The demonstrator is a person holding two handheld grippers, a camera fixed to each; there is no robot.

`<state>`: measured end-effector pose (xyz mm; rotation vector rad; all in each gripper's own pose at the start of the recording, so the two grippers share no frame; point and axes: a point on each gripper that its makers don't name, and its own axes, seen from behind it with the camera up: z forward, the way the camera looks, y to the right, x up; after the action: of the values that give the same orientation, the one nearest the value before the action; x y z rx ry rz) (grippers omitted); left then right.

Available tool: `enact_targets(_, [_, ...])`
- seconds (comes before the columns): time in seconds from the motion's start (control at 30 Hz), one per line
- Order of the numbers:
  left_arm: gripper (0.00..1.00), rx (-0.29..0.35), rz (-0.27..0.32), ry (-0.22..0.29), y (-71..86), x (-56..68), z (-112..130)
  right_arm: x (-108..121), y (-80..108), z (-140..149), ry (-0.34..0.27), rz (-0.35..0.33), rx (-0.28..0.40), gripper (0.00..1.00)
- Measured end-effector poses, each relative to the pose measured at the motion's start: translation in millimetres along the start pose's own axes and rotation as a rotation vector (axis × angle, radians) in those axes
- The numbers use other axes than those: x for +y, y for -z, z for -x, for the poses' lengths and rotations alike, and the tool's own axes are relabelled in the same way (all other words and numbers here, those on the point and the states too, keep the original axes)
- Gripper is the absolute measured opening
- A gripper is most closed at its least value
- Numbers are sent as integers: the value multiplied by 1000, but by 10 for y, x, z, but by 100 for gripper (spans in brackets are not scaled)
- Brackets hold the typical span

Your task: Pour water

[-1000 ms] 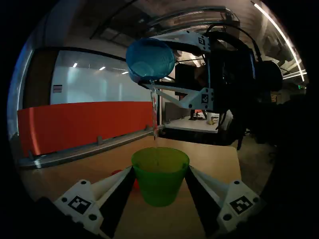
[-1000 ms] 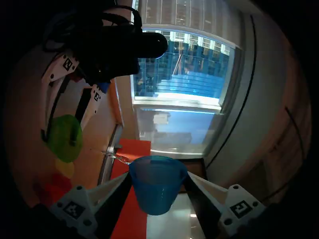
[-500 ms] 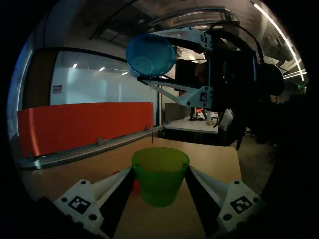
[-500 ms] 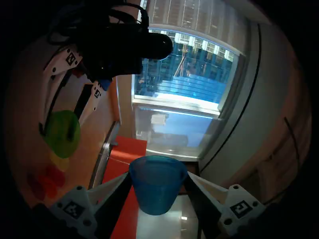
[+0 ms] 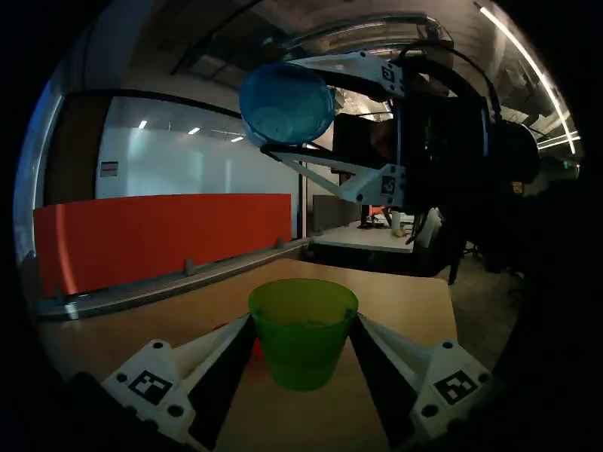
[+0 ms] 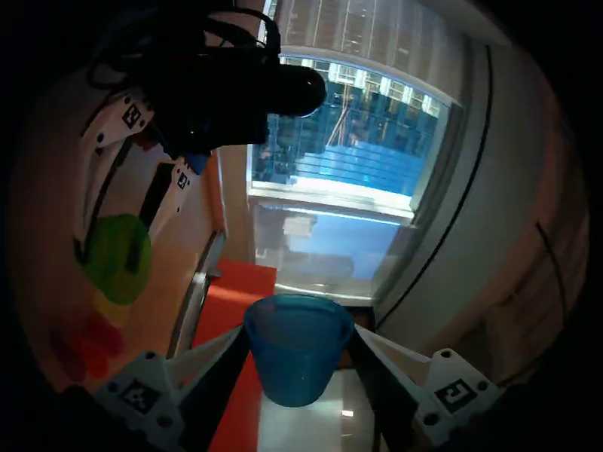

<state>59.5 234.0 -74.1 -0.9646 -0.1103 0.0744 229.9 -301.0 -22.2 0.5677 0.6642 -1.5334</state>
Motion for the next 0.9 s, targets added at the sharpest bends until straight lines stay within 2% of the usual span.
enact_targets(0.1, [84,-1,-2,-3,3,-4,-3,-22,14,45,-86,5,-3,90])
enact_targets(0.2, [84,-2,-4,-4,10,-10,-5,-42,38,99,-199,13,-8,90])
enact_targets(0.4, [84,-6,-13,-9,21,-42,0,-55,96,177,-460,36,-22,90])
enact_targets(0.7, [84,-7,-24,-15,42,-86,-13,-141,180,126,-809,12,-20,90])
enact_targets(0.9, [84,-13,-43,-17,54,-164,-15,-128,224,43,-1048,-13,-1,90])
